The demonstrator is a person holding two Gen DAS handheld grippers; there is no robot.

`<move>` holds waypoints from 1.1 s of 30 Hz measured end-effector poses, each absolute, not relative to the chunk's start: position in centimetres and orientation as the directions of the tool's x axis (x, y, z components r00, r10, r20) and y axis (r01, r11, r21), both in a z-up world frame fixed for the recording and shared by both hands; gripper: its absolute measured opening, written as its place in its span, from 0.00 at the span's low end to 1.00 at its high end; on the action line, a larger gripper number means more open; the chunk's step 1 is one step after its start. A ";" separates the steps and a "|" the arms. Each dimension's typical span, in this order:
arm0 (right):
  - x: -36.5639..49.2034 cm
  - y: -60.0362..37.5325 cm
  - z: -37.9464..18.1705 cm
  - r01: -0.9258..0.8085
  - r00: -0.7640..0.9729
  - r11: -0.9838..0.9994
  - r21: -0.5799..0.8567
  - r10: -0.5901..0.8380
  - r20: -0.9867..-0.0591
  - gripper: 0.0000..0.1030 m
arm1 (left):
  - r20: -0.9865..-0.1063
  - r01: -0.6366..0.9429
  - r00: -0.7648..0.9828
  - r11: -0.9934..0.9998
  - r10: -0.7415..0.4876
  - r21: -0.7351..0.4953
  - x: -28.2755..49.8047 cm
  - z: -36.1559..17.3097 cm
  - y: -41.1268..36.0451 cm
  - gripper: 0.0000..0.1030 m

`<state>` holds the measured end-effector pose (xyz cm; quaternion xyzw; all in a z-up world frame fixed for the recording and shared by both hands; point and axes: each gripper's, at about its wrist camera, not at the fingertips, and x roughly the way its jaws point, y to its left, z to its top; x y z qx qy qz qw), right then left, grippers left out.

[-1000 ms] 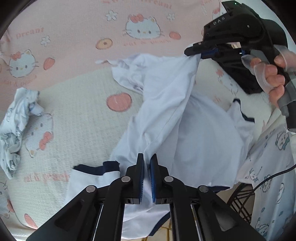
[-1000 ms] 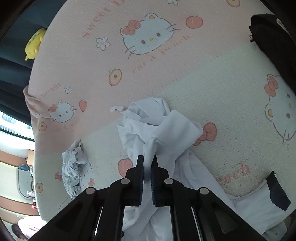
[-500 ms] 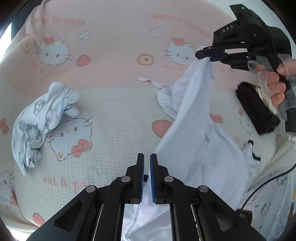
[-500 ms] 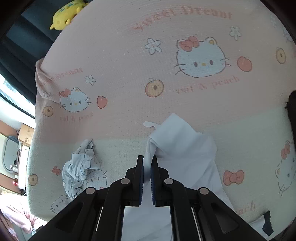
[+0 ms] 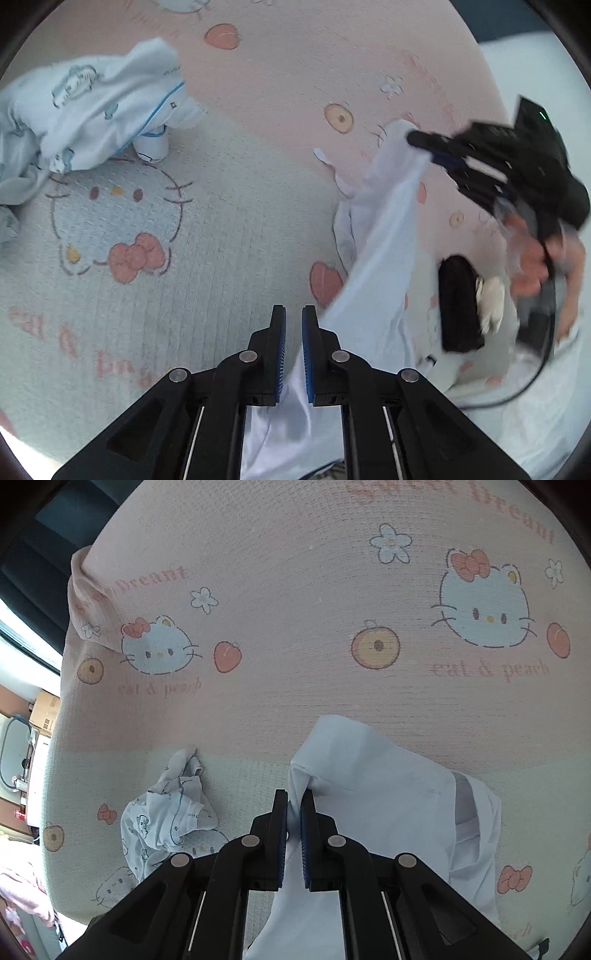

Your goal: Fold clothes

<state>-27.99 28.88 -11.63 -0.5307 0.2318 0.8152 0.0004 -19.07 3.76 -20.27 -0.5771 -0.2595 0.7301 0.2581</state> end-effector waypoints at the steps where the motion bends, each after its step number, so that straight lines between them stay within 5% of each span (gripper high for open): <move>1: -28.0 28.8 -11.5 -0.237 -0.435 -0.897 0.374 -0.246 -0.866 0.04 | -0.701 -0.040 -0.184 -0.718 0.689 -0.695 -19.6 -21.2 3.8 0.11; 2: -28.1 28.7 -11.4 -0.227 -0.433 -0.901 0.370 -0.247 -0.867 0.04 | -0.690 0.000 -0.165 -0.700 0.705 -0.714 -20.2 -22.2 3.9 0.27; 3: -28.0 28.8 -11.3 -0.225 -0.432 -0.903 0.366 -0.244 -0.868 0.04 | -0.660 0.048 -0.138 -0.661 0.738 -0.749 -20.5 -23.4 3.9 0.54; 5: -28.0 29.2 -11.3 -0.227 -0.430 -0.906 0.358 -0.236 -0.871 0.04 | -0.589 0.103 -0.129 -0.580 0.798 -0.808 -20.4 -24.7 3.9 0.76; 14: -27.7 30.8 -11.3 -0.236 -0.423 -0.917 0.320 -0.200 -0.884 0.04 | -0.412 0.078 -0.068 -0.406 0.909 -0.910 -19.8 -24.0 4.6 0.76; 23: -27.6 30.9 -11.2 -0.237 -0.431 -0.909 0.344 -0.219 -0.875 0.04 | -0.474 -0.051 -0.024 -0.474 0.880 -0.879 -20.1 -22.8 7.2 0.76; 25: -27.7 30.8 -11.2 -0.240 -0.430 -0.910 0.338 -0.213 -0.877 0.04 | -0.512 -0.069 -0.042 -0.514 0.858 -0.855 -19.8 -22.9 7.5 0.63; 26: -27.8 30.8 -11.4 -0.241 -0.427 -0.912 0.332 -0.207 -0.880 0.04 | -0.543 -0.077 -0.057 -0.546 0.838 -0.835 -19.7 -22.9 7.6 0.28; 27: -27.9 30.8 -11.5 -0.242 -0.425 -0.914 0.324 -0.201 -0.883 0.04 | -0.572 -0.085 -0.072 -0.576 0.817 -0.813 -19.5 -22.9 7.7 0.07; 33: -29.9 30.2 -12.8 -0.249 -0.407 -0.920 0.302 -0.183 -0.895 0.04 | -0.661 -0.173 -0.136 -0.674 0.738 -0.718 -19.2 -21.1 8.2 0.04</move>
